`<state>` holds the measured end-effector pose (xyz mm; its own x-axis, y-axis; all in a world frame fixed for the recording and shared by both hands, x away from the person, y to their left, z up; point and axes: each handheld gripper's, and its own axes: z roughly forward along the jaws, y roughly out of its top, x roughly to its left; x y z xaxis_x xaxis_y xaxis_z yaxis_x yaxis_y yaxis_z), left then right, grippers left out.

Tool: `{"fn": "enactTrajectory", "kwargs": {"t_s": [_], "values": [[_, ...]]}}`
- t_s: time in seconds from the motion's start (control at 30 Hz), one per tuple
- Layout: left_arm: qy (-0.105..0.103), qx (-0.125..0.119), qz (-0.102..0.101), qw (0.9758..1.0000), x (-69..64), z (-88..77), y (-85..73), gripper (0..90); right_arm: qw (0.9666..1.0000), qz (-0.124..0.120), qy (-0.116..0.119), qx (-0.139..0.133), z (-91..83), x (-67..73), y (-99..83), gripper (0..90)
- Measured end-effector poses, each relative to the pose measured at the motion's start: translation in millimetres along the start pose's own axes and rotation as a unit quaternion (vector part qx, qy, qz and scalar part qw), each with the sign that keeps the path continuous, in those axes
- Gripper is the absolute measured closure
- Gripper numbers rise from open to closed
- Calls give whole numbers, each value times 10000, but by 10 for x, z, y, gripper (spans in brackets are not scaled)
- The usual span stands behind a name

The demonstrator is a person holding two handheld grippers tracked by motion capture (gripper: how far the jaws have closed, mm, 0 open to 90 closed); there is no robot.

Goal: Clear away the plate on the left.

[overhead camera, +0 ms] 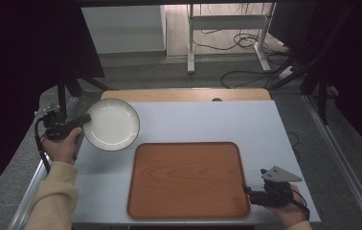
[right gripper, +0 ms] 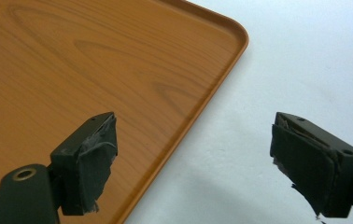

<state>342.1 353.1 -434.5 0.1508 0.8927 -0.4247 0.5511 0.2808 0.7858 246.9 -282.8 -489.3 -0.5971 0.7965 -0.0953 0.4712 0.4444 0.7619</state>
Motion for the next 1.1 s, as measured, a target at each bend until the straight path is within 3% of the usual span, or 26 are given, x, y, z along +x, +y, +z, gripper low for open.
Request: {"fn": "enactTrajectory", "kwargs": {"t_s": [0.67,0.93,1.1], "values": [[-397,-188,138,9989,-230,-172,-74,828,10000,4,-2,-12,-1,7,2,147],[-442,-262,142,9986,-269,-199,-103,827,10000,-7,-4,-7,-13,5,2,147],[-504,-361,28,9981,-245,-248,-133,826,10000,42,-48,-42,-32,-7,-6,148]]}}
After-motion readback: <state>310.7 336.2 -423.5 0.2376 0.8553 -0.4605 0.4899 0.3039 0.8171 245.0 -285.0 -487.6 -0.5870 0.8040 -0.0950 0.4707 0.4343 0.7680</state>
